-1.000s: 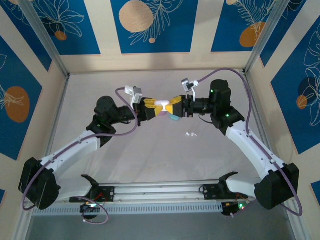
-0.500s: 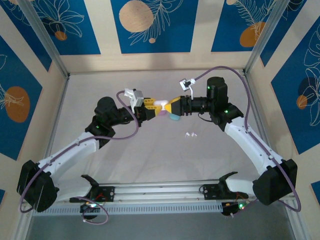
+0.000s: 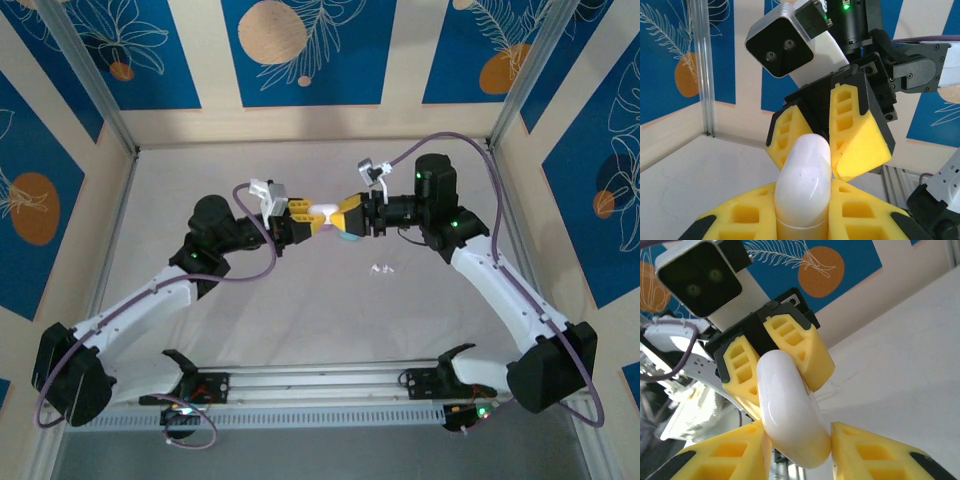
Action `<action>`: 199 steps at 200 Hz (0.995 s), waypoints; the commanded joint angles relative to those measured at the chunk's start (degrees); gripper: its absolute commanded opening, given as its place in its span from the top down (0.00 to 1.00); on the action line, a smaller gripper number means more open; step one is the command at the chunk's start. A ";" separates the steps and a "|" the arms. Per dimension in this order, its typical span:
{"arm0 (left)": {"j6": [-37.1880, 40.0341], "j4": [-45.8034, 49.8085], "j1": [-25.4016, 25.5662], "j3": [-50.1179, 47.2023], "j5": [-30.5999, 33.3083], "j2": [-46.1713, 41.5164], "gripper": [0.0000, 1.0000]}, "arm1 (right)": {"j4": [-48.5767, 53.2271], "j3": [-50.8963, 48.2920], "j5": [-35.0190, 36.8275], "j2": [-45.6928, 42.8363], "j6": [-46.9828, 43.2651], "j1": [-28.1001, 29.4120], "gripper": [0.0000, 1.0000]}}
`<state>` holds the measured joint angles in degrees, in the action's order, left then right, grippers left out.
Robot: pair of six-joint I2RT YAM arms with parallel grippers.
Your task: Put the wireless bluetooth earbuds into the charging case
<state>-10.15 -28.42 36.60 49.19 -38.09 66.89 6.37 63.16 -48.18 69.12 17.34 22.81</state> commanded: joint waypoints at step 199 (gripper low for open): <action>3.66 5.40 2.01 1.00 -6.92 -2.88 0.50 | -0.11 0.48 -1.81 -2.24 -15.95 0.48 0.86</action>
<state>-8.78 -24.21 37.91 49.47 -43.00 65.58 7.97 62.96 -48.38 67.29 0.25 23.92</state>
